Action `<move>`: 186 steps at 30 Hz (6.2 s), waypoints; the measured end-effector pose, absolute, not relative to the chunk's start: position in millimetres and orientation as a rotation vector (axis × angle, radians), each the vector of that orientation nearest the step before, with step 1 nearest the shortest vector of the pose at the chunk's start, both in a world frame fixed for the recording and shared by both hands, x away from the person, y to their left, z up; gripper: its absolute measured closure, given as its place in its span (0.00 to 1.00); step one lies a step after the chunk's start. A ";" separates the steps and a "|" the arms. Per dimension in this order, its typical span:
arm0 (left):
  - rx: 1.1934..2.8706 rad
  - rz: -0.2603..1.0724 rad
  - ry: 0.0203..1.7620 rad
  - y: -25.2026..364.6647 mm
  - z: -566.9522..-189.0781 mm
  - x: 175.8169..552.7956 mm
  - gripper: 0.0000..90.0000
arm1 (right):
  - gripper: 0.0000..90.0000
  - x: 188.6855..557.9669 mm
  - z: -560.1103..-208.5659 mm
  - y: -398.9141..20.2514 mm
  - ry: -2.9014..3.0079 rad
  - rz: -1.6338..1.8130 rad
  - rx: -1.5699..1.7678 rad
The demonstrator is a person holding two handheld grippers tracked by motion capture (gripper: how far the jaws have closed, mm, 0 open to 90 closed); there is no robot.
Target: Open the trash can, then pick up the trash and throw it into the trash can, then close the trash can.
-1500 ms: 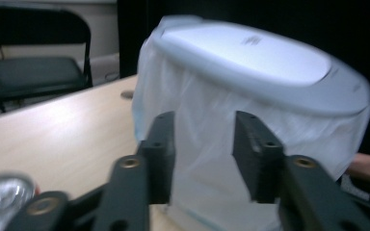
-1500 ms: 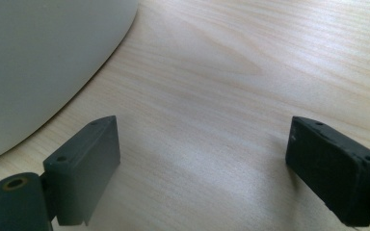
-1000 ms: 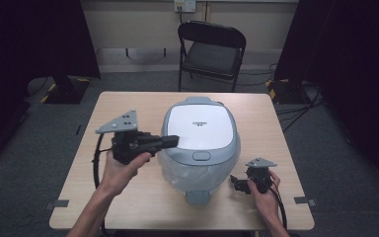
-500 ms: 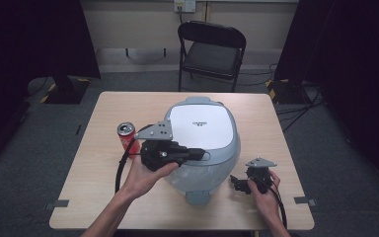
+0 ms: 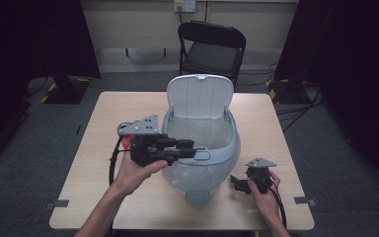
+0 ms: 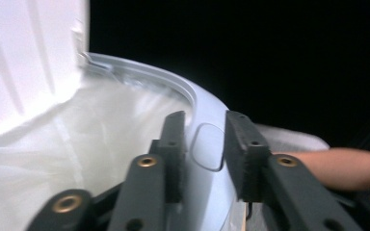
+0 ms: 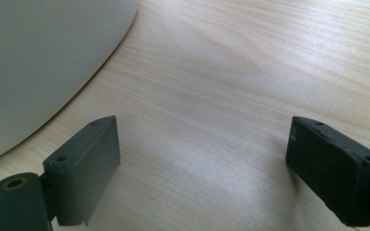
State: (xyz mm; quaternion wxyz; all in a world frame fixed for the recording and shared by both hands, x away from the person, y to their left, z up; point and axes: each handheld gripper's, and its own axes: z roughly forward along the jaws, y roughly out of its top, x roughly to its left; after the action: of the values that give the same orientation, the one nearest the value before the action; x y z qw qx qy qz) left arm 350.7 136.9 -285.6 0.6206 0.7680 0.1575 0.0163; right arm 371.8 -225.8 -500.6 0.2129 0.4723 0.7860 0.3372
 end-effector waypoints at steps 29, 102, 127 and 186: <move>1.703 0.380 0.799 274.5 -335.7 362.2 0.18 | 0.12 371.8 -500.6 -225.9 2.180 0.935 1.308; 1.783 0.396 0.952 264.2 -420.9 402.4 0.39 | 0.12 371.9 -500.6 -225.2 2.176 0.934 1.314; 1.627 0.415 0.719 265.7 -325.5 347.4 0.39 | 0.12 371.9 -500.6 -225.2 2.176 0.934 1.314; 1.861 0.196 0.402 111.8 -255.8 398.0 0.35 | 0.10 372.7 -500.7 -224.3 2.182 0.933 1.320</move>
State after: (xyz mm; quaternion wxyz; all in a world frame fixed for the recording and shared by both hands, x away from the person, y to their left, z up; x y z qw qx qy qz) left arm 398.0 111.8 -255.8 0.5762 0.7947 0.1716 0.0836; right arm 372.7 -224.3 -500.7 0.2113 0.4750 0.7854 0.3359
